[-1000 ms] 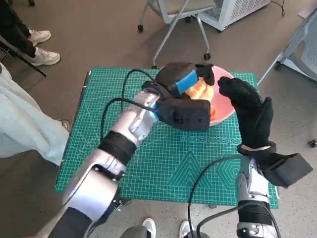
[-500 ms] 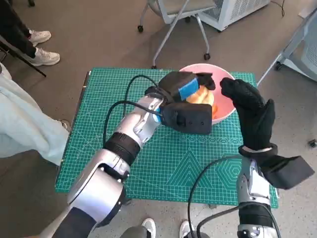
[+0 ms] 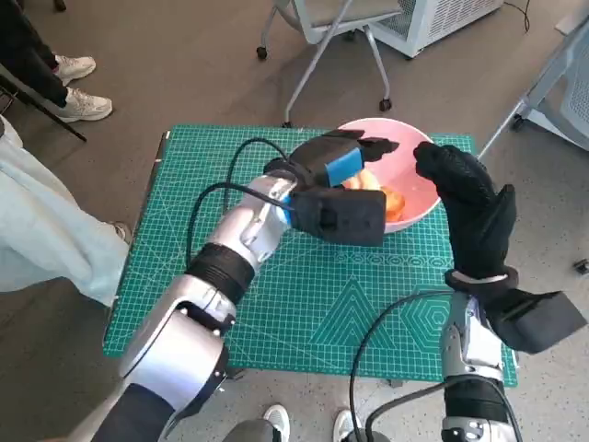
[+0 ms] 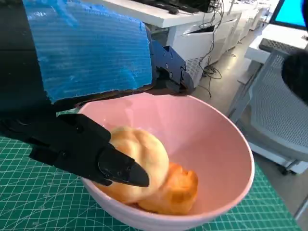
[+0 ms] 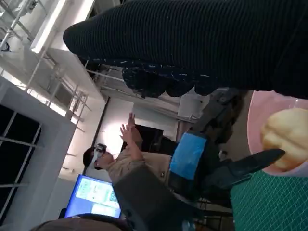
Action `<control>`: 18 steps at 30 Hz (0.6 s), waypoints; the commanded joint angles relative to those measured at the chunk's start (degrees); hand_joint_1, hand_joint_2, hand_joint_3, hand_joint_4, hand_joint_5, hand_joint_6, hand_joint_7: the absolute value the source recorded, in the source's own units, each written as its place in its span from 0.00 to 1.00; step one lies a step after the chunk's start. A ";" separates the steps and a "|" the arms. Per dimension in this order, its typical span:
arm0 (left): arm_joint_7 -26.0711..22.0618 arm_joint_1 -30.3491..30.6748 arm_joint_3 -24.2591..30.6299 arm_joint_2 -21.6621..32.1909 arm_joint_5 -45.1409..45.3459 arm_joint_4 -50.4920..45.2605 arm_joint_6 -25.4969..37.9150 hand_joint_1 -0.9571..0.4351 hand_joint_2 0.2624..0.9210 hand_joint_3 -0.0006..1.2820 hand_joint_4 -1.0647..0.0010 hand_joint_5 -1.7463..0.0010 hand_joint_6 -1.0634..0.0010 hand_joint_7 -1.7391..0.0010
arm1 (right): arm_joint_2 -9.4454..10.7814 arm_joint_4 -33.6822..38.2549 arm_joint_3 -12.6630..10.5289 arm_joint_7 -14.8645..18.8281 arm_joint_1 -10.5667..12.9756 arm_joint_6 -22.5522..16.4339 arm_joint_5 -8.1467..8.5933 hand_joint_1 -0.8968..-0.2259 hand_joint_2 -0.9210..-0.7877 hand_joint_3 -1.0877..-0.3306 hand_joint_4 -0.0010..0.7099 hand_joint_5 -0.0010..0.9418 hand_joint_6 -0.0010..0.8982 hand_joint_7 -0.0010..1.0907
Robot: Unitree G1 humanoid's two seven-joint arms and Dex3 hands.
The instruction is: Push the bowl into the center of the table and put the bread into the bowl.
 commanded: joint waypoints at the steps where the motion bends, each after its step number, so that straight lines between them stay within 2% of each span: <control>1: -1.79 -0.33 2.15 1.96 -2.66 -2.57 -1.87 0.35 1.00 0.04 1.00 1.00 0.79 0.99 | -0.14 1.12 0.14 0.21 0.79 0.31 -0.46 0.36 0.00 0.38 0.25 0.00 0.06 0.48; 6: -3.75 0.90 4.55 4.31 -5.55 -6.06 -3.31 0.36 1.00 0.03 1.00 1.00 0.79 0.99 | -0.01 0.99 0.27 0.47 0.75 0.38 -0.15 0.36 0.00 0.38 0.25 0.00 0.06 0.48; 10: -6.80 4.05 8.08 7.34 -9.82 -13.05 -4.30 0.37 1.00 0.03 1.00 1.00 0.78 0.99 | -0.02 0.41 0.37 0.57 0.80 0.61 0.11 0.36 0.00 0.38 0.25 0.00 0.06 0.48; 18: -11.24 15.56 17.75 10.48 -23.05 -31.93 -6.85 0.36 1.00 0.06 0.99 1.00 0.75 0.98 | -0.37 -2.67 0.27 0.24 1.17 1.84 0.77 0.36 0.00 0.39 0.25 0.00 0.07 0.48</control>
